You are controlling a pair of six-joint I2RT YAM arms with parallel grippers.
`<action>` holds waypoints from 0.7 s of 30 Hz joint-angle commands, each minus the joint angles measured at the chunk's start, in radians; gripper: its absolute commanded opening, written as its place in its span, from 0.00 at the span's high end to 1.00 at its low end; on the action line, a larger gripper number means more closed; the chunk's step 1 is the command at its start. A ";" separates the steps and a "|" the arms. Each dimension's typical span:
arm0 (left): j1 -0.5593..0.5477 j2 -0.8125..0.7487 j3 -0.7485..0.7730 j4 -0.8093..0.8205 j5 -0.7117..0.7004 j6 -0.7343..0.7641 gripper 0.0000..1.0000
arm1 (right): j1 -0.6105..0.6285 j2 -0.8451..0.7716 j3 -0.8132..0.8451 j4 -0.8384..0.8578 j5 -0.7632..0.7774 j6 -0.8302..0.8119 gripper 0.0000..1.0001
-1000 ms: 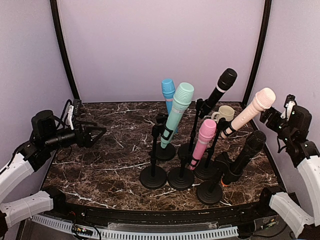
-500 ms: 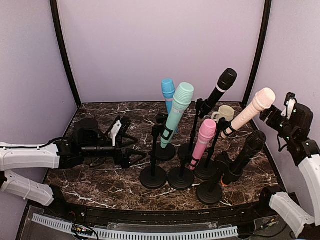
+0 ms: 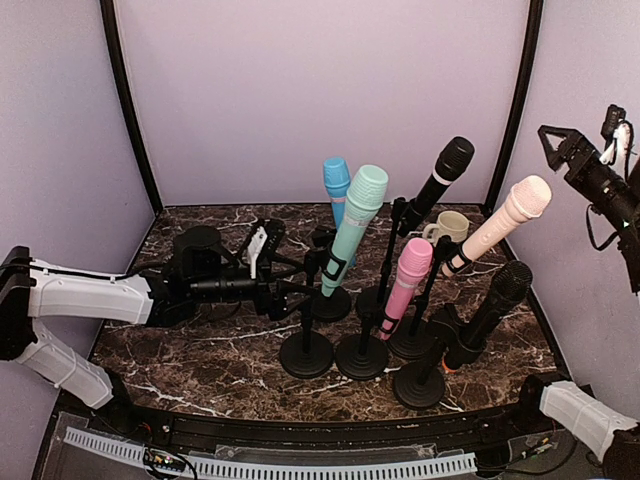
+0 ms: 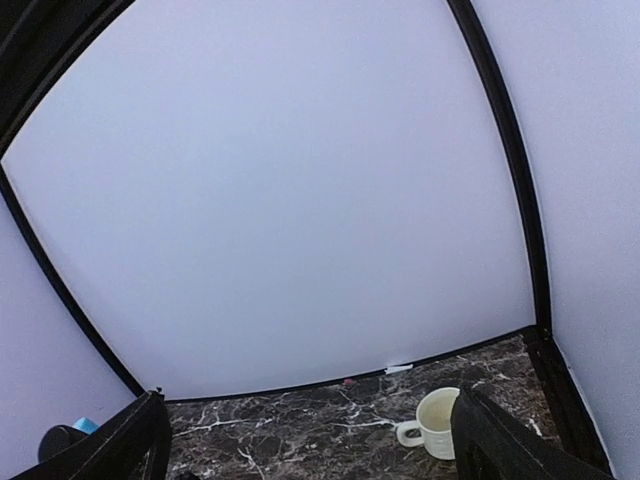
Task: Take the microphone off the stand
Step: Move the microphone stand with the microphone to the center of the board.
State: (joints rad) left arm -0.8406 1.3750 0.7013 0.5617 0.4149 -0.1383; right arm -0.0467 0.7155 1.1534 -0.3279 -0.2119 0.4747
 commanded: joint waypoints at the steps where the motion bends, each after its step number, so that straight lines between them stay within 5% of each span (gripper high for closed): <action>1: -0.010 0.008 0.045 0.057 0.049 0.017 0.16 | -0.001 0.058 0.096 0.086 -0.181 0.076 0.02; 11: -0.024 -0.003 0.057 0.017 0.089 0.091 0.60 | 0.040 0.170 0.246 0.162 -0.287 0.140 0.02; 21: -0.042 -0.085 0.004 -0.033 0.005 0.170 0.95 | 0.306 0.303 0.376 0.124 -0.191 0.070 0.02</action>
State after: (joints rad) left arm -0.8738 1.3594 0.7341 0.5549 0.4656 -0.0105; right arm 0.1616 0.9714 1.4670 -0.2100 -0.4622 0.5922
